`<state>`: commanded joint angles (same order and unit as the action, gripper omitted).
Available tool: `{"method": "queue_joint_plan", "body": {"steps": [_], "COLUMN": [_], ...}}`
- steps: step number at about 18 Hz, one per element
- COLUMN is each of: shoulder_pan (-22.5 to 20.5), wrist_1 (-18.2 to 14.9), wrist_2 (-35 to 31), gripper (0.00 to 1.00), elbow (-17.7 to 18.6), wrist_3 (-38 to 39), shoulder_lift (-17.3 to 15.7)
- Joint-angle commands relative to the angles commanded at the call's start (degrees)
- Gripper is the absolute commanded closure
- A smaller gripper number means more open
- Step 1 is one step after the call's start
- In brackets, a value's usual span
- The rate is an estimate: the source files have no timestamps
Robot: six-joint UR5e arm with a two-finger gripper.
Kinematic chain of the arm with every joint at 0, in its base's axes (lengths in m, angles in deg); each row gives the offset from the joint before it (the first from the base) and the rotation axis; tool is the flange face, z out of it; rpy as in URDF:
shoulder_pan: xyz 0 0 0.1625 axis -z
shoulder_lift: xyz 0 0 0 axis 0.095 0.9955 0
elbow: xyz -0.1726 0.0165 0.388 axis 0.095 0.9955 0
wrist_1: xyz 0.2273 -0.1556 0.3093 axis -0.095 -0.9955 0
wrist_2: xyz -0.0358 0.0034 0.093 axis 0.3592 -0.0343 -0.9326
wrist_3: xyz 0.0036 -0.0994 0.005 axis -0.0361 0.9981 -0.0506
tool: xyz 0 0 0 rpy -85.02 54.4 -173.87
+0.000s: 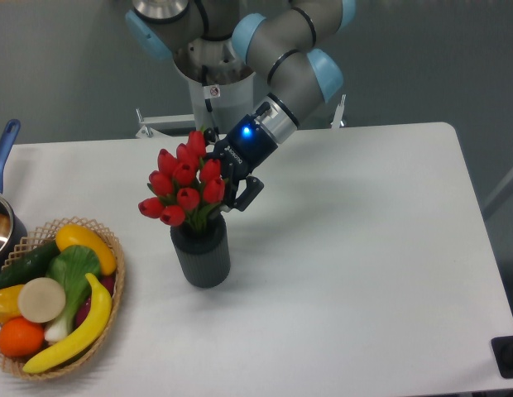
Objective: Pick up the flowers from the vase
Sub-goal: 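Position the gripper around the tulip stems and close it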
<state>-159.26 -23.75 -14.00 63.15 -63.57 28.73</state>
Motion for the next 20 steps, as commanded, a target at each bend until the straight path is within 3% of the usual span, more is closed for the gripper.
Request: {"method": "queue_joint_plan", "body": {"steps": [4, 15, 16, 18, 20], "shoulder_pan": [-0.3, 0.2, 0.2, 0.2, 0.3], "wrist_1": [0.1, 0.0, 0.0, 0.0, 0.0], "wrist_2": [0.4, 2.6, 2.7, 2.7, 2.8], "gripper": [0.00, 0.00, 0.02, 0.19, 0.28], "elbow": [-0.9, -1.5, -1.5, -1.5, -1.6], "wrist_3": [-0.2, 0.2, 0.2, 0.2, 0.2], "shoulder_lift": [1.5, 1.5, 1.5, 1.5, 1.6]}}
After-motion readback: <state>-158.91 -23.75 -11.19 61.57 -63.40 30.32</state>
